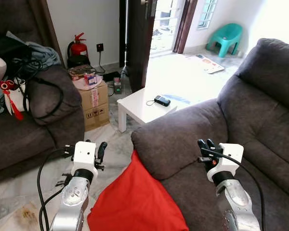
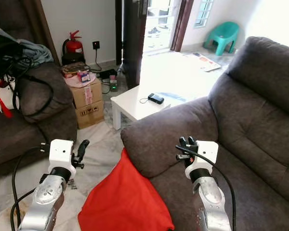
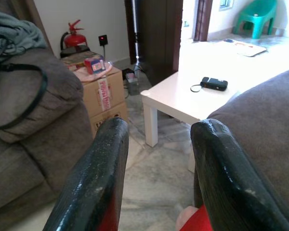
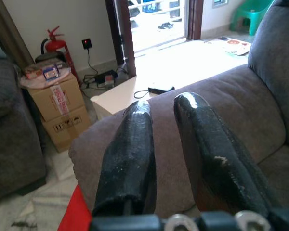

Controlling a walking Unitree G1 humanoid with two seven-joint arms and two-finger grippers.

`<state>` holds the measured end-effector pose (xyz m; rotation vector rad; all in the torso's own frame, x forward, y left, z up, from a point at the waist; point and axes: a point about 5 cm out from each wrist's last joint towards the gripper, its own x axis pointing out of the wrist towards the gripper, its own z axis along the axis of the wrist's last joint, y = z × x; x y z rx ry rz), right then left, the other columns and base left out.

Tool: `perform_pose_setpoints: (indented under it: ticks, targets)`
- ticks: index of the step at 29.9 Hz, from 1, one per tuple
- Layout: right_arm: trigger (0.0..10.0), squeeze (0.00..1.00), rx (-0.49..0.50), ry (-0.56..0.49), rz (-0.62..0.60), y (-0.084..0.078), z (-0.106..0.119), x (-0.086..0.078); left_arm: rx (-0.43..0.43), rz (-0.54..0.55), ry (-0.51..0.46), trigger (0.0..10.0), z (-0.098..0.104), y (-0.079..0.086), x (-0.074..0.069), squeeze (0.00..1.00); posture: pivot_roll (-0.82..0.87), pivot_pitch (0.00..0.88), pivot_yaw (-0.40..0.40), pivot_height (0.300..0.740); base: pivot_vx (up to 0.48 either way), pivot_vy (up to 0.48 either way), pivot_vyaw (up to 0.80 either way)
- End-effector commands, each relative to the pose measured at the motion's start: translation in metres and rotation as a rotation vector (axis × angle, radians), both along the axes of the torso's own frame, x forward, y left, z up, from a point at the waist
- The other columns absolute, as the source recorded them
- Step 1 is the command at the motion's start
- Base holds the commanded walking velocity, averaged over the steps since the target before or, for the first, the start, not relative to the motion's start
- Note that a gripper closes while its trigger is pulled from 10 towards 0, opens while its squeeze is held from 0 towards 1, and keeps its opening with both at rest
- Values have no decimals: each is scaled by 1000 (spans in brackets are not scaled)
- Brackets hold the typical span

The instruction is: Move the pillow to the sofa from floor

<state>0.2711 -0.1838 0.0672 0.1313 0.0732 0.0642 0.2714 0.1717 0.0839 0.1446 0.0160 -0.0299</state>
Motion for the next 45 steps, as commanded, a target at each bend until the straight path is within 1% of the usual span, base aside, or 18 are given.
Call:
perform_pose_setpoints:
  ticks: [1,10,18,28,34,37,45]
  targets:
    - [10000,0,6,-9,-17,-4,1,0,-4,9,-6,10000,0,1,-1,0,40,0,-90,740,0,0,0]
    - [10000,0,7,-20,-12,-3,2,1,-4,11,-25,10000,3,0,-1,0,39,0,-88,740,0,0,0]
    - [10000,0,6,-28,-9,-3,4,3,-8,9,-34,10000,3,-1,-1,0,38,0,-87,740,-282,0,0]
    - [10000,0,5,-27,-5,-2,5,3,3,24,-42,10000,5,0,1,0,40,0,-91,740,0,0,0]
    - [10000,0,6,6,-13,-2,-3,1,3,25,-38,10000,4,-1,0,0,42,0,-93,740,0,0,0]
    - [10000,0,37,-5,-30,-1,-2,1,2,29,-39,10000,5,0,0,0,42,0,-91,740,0,0,0]
    - [10000,0,31,-23,-23,0,2,3,7,30,-44,10000,5,1,0,0,42,0,-91,740,0,0,0]
